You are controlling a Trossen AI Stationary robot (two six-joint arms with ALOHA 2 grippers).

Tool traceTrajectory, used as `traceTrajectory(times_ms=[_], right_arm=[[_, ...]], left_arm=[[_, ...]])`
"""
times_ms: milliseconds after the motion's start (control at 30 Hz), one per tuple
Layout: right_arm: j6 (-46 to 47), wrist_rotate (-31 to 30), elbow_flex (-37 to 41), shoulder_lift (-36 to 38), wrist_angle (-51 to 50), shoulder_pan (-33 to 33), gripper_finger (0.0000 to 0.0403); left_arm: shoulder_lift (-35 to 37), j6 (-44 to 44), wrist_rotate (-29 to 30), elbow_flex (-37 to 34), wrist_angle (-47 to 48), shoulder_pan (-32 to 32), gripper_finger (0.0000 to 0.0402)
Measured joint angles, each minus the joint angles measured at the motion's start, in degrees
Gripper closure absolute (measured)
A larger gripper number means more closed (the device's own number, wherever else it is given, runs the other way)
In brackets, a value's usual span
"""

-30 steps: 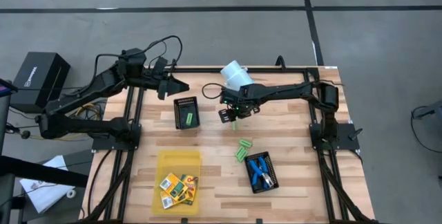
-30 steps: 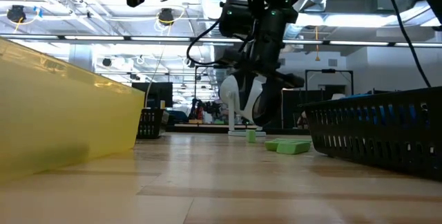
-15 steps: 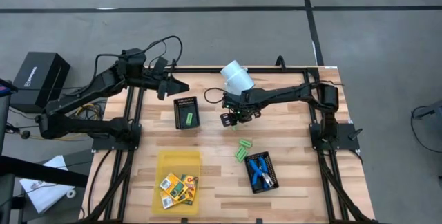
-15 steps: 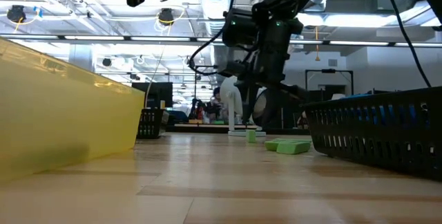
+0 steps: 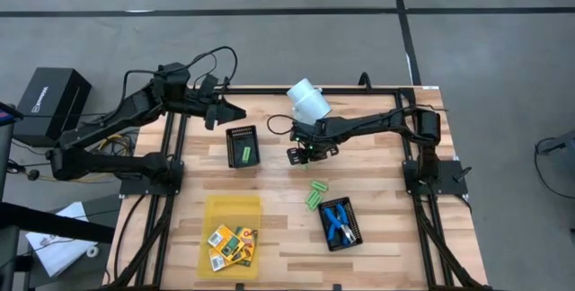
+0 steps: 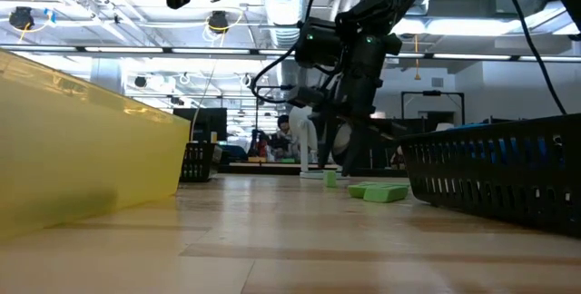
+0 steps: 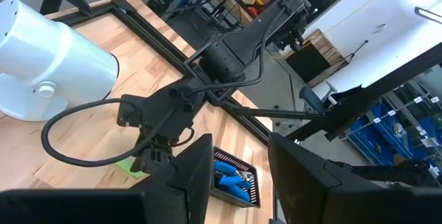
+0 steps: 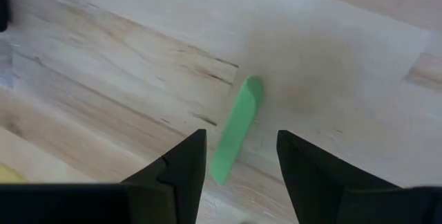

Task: Pick & Place School Supplies
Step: Put the green eraser into the top black bin

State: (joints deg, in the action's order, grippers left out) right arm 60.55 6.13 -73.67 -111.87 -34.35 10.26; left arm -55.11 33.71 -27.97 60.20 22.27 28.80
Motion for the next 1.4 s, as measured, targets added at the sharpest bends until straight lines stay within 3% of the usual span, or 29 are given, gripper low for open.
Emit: traceTrajectory(times_ms=[733, 833, 1000, 1267, 1400], right_arm=[[2.7, 1.2, -1.3, -4.7, 4.3, 0.7, 0.0243], [1.9, 1.7, -1.3, -4.7, 3.5, 1.5, 0.0273], [-1.3, 3.4, -1.2, -4.7, 3.4, 2.0, 0.0376], [-2.0, 6.2, -1.1, -4.5, 5.7, 3.1, 0.0382], [-3.4, 6.1, -4.0, -3.9, 11.8, 3.4, 0.0382]], left_arm=[[0.0, 0.0, -2.1, 0.0, 0.1, 0.3, 0.0266], [0.0, 0.0, -2.4, 0.0, 0.3, 0.3, 0.0266], [0.0, 0.0, -2.4, 0.0, 0.3, 0.3, 0.0266], [0.0, -0.3, -2.4, 0.0, 0.3, 0.3, 0.0266], [0.0, -0.8, -2.1, 0.0, 0.3, 0.6, 0.0266]])
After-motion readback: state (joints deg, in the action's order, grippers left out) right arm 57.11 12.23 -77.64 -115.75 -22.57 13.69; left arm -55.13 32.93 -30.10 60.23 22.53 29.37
